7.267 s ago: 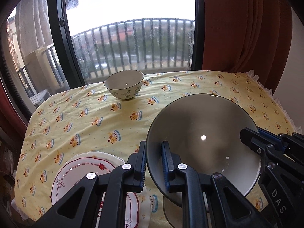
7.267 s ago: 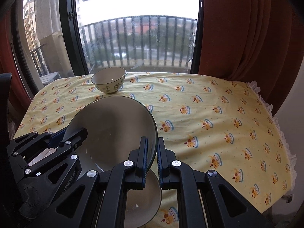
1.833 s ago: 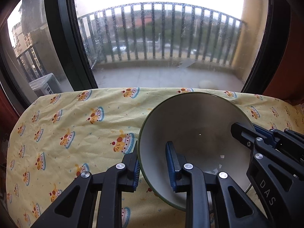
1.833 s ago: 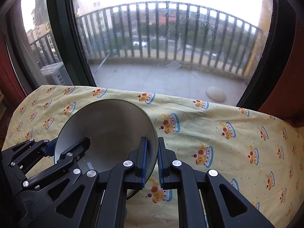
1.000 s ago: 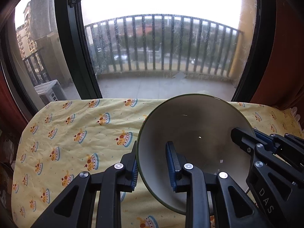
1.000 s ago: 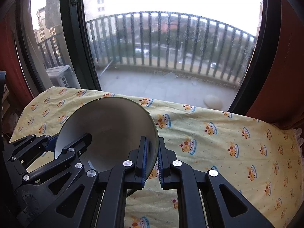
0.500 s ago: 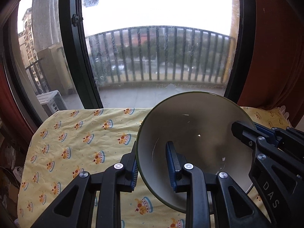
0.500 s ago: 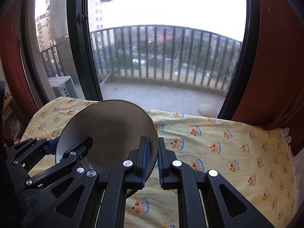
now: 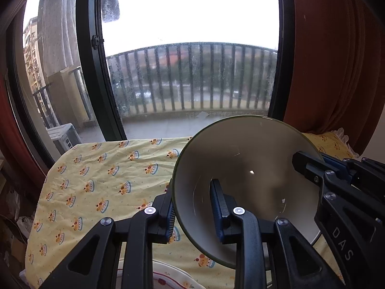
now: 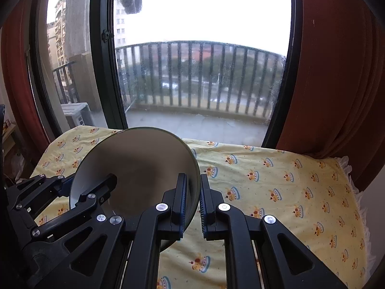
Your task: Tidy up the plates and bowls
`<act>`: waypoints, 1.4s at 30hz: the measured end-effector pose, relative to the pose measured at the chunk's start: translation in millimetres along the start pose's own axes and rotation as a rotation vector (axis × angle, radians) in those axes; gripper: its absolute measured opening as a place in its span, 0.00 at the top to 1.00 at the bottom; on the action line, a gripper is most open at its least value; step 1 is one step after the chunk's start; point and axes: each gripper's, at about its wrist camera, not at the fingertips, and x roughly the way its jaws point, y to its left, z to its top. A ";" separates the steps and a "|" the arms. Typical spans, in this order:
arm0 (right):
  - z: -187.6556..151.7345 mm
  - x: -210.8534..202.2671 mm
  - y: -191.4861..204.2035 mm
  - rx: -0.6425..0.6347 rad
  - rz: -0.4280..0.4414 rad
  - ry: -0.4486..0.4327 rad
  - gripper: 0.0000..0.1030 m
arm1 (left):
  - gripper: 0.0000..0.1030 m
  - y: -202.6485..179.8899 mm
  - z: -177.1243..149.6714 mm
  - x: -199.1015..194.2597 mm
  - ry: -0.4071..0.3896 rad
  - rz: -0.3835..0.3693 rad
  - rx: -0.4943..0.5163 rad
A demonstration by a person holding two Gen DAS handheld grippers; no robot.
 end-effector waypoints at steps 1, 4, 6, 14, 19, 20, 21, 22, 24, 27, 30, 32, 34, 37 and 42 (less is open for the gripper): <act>-3.1 -4.8 -1.1 0.002 -0.001 -0.003 0.88 | 0.77 -2.1 -3.0 -4.5 -0.004 0.000 0.002; -12.2 -16.4 -4.4 0.012 0.002 -0.004 0.87 | 0.76 -6.6 -11.1 -14.5 -0.007 -0.003 0.007; -19.1 -24.2 -6.1 0.018 0.002 -0.003 0.88 | 0.76 -10.5 -17.5 -20.1 -0.003 -0.008 0.014; -54.6 -57.5 -12.4 0.024 -0.011 -0.015 0.88 | 0.76 -25.1 -47.3 -38.5 0.029 -0.051 0.022; -78.2 -69.2 -15.8 0.042 -0.014 0.005 0.88 | 0.76 -34.1 -66.5 -47.0 0.048 -0.070 0.029; -82.4 -71.6 -16.7 0.044 -0.015 0.006 0.88 | 0.76 -36.2 -71.6 -48.2 0.052 -0.074 0.034; -86.9 -73.6 -17.5 0.046 -0.017 0.009 0.88 | 0.76 -38.4 -76.1 -49.3 0.056 -0.078 0.037; -91.8 -75.2 -19.2 0.051 -0.017 0.015 0.88 | 0.76 -40.2 -80.5 -50.1 0.062 -0.080 0.038; -100.1 -77.9 -21.3 0.060 -0.014 0.028 0.88 | 0.76 -44.0 -88.3 -51.0 0.076 -0.088 0.048; -111.3 -80.9 -21.3 0.065 -0.018 0.040 0.88 | 0.76 -47.8 -98.7 -51.8 0.094 -0.103 0.052; -121.9 -82.2 -22.4 0.073 -0.014 0.051 0.88 | 0.76 -50.3 -107.8 -51.6 0.106 -0.106 0.059; -128.5 -81.8 -22.1 0.077 -0.011 0.060 0.88 | 0.76 -51.1 -113.2 -51.2 0.115 -0.107 0.062; -134.6 -80.2 -21.6 0.080 -0.008 0.070 0.88 | 0.76 -51.4 -118.0 -50.4 0.120 -0.104 0.067; -143.2 -75.4 -21.0 0.087 0.001 0.089 0.87 | 0.76 -50.9 -124.1 -48.8 0.126 -0.101 0.070; -152.7 -68.4 -21.1 0.099 0.012 0.112 0.87 | 0.76 -52.7 -130.4 -47.8 0.127 -0.096 0.082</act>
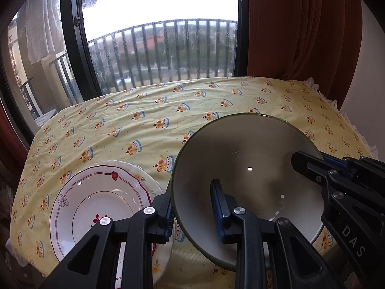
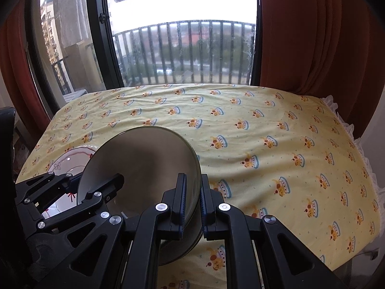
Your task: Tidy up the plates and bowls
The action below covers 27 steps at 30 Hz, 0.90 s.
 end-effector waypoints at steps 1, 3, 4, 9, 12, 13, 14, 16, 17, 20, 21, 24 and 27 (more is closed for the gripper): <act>-1.9 1.6 -1.0 0.005 0.001 0.006 0.87 | 0.76 -0.6 -1.4 1.0 0.005 -0.001 0.001; -5.7 4.6 -2.9 0.013 0.005 0.018 0.87 | 0.76 -1.5 -4.8 4.0 0.019 -0.006 0.003; -8.0 6.2 -3.6 0.016 0.005 0.024 0.87 | 0.76 -1.5 -6.9 5.8 0.028 -0.009 0.003; -17.3 4.8 -5.8 0.018 0.012 0.013 0.87 | 0.76 -2.8 -16.8 10.4 0.034 -0.025 -0.005; -22.1 3.0 -3.1 -0.006 -0.004 -0.008 0.85 | 0.76 -2.7 -19.7 8.3 0.010 -0.031 -0.005; -22.9 2.5 -1.5 -0.013 -0.011 -0.012 0.84 | 0.75 -3.0 -19.9 8.4 0.004 -0.030 -0.004; -23.3 2.1 -0.2 -0.016 -0.021 -0.016 0.84 | 0.74 -3.3 -20.9 8.1 -0.005 -0.031 -0.003; -24.0 2.7 2.3 -0.030 -0.040 -0.028 0.84 | 0.69 -4.5 -23.5 7.1 -0.029 -0.030 0.001; -24.5 2.8 2.1 -0.025 -0.039 -0.033 0.83 | 0.68 -5.3 -24.6 7.1 -0.038 -0.028 0.006; -25.3 2.8 2.1 -0.024 -0.036 -0.034 0.77 | 0.65 -4.2 -26.0 6.3 -0.041 -0.041 -0.002; -25.6 2.8 2.2 -0.028 -0.031 -0.029 0.73 | 0.63 -2.5 -25.8 6.0 -0.033 -0.054 -0.012; -26.9 0.9 -0.3 -0.006 -0.018 -0.032 0.37 | 0.49 1.7 -26.8 5.7 -0.016 -0.077 -0.033; -25.5 1.1 1.0 -0.009 -0.013 -0.034 0.35 | 0.41 4.2 -26.3 4.6 -0.017 -0.089 -0.037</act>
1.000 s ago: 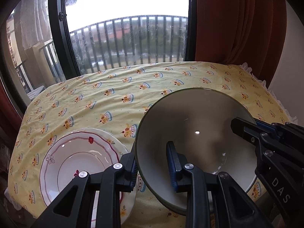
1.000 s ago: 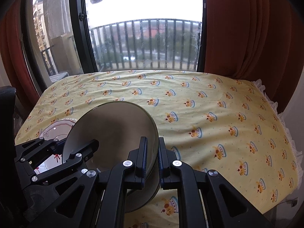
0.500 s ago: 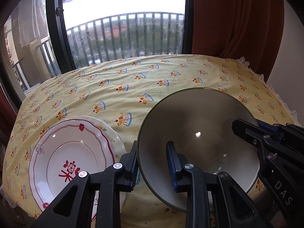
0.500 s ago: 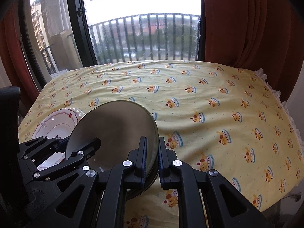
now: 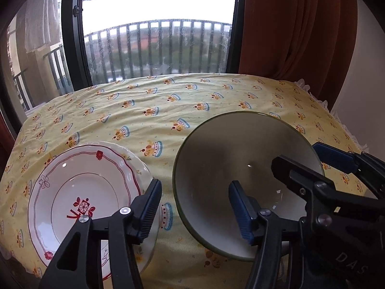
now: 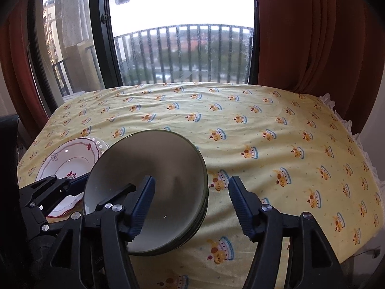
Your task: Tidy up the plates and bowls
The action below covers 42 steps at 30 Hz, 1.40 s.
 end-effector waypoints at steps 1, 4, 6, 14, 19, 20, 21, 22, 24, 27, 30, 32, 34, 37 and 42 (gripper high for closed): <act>0.8 1.5 -0.1 0.005 0.004 0.004 0.35 | 0.38 0.3 0.1 0.0 -0.003 -0.006 0.000; 2.3 7.6 -0.9 0.023 0.017 0.023 0.35 | 0.31 0.7 1.5 1.4 -0.007 -0.036 0.002; 3.6 12.5 -1.9 0.038 0.026 0.041 0.35 | 0.31 2.3 1.9 5.2 -0.001 -0.049 -0.012; 6.0 25.3 -8.7 0.099 0.052 0.095 0.35 | 0.31 12.9 0.0 28.2 0.090 -0.172 -0.123; 3.2 34.7 -17.6 0.184 0.070 0.155 0.35 | 0.33 10.5 -2.8 31.8 0.103 -0.234 -0.123; 2.3 35.7 -19.0 0.202 0.075 0.162 0.35 | 0.33 9.8 -3.2 31.6 0.100 -0.239 -0.115; 1.6 36.9 -19.7 0.211 0.076 0.170 0.35 | 0.33 9.4 -3.2 32.2 0.101 -0.241 -0.110; 0.8 38.6 -20.1 0.217 0.065 0.178 0.35 | 0.33 10.1 -2.7 32.5 0.103 -0.238 -0.109; 0.1 41.2 -20.0 0.223 0.036 0.189 0.35 | 0.33 11.5 -1.5 33.4 0.110 -0.236 -0.110; 1.1 42.9 -21.3 0.229 0.009 0.200 0.35 | 0.37 16.5 1.9 35.0 0.118 -0.232 -0.123; 1.3 44.0 -24.5 0.242 0.011 0.218 0.35 | 0.40 13.4 3.2 37.9 0.132 -0.211 -0.108; -0.7 48.4 -26.3 0.248 0.012 0.236 0.35 | 0.40 11.2 3.3 38.8 0.138 -0.195 -0.096; -3.0 53.9 -31.3 0.285 0.043 0.253 0.36 | 0.40 10.8 3.1 39.4 0.141 -0.190 -0.097; -4.0 60.4 -34.0 0.310 0.087 0.264 0.36 | 0.40 11.2 4.4 40.8 0.152 -0.191 -0.094; -5.5 69.9 -35.0 0.345 0.163 0.270 0.43 | 0.43 11.0 6.4 40.5 0.167 -0.197 -0.089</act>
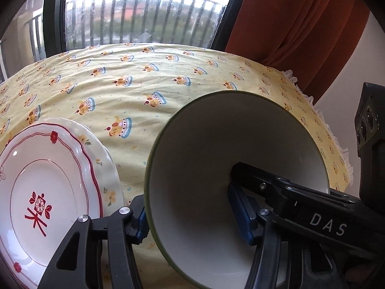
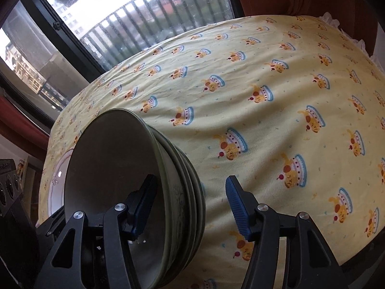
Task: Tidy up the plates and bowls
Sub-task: 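Tilt and carry the nested bowls with both grippers to the plate stack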
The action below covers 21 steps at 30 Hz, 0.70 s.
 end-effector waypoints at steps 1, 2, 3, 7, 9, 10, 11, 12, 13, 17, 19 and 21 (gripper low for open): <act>0.3 0.2 0.3 -0.001 0.008 -0.001 0.46 | 0.44 -0.5 1.0 1.1 0.006 -0.005 -0.005; 0.5 -0.1 1.0 -0.003 0.019 -0.001 0.52 | 0.44 -0.9 1.7 0.9 0.010 -0.007 -0.009; 1.3 -0.2 1.8 -0.005 0.033 0.001 0.55 | 0.45 -1.0 2.4 0.6 0.011 -0.005 -0.012; 3.7 -0.6 1.6 -0.001 0.052 0.010 0.59 | 0.45 -1.7 2.5 -0.3 0.014 0.003 -0.007; 2.6 -1.4 1.8 0.001 0.053 0.008 0.59 | 0.45 -0.7 0.4 -2.1 0.013 0.003 -0.011; 3.7 -0.9 1.4 0.004 0.052 0.008 0.59 | 0.45 -0.5 0.0 -2.3 0.013 0.001 -0.016; 3.1 -1.5 1.1 0.006 0.051 0.008 0.59 | 0.46 0.0 -0.6 -3.4 0.013 0.002 -0.019; 2.7 -2.4 1.5 0.007 0.048 0.006 0.59 | 0.46 -0.1 -1.1 -4.3 0.013 0.002 -0.022; 2.4 -3.5 1.4 0.007 0.046 0.003 0.59 | 0.46 -0.7 -1.7 -5.5 0.014 0.006 -0.021; -1.1 -8.0 -0.2 0.020 0.038 -0.009 0.59 | 0.47 -2.1 -4.7 -7.5 0.013 0.008 -0.016; -4.1 -10.9 -1.8 0.030 0.034 -0.012 0.59 | 0.47 -2.8 -6.9 -9.2 0.018 0.001 -0.014; -6.9 -14.1 -3.0 0.041 0.029 -0.018 0.59 | 0.47 -3.2 -9.6 -11.9 0.017 -0.007 -0.012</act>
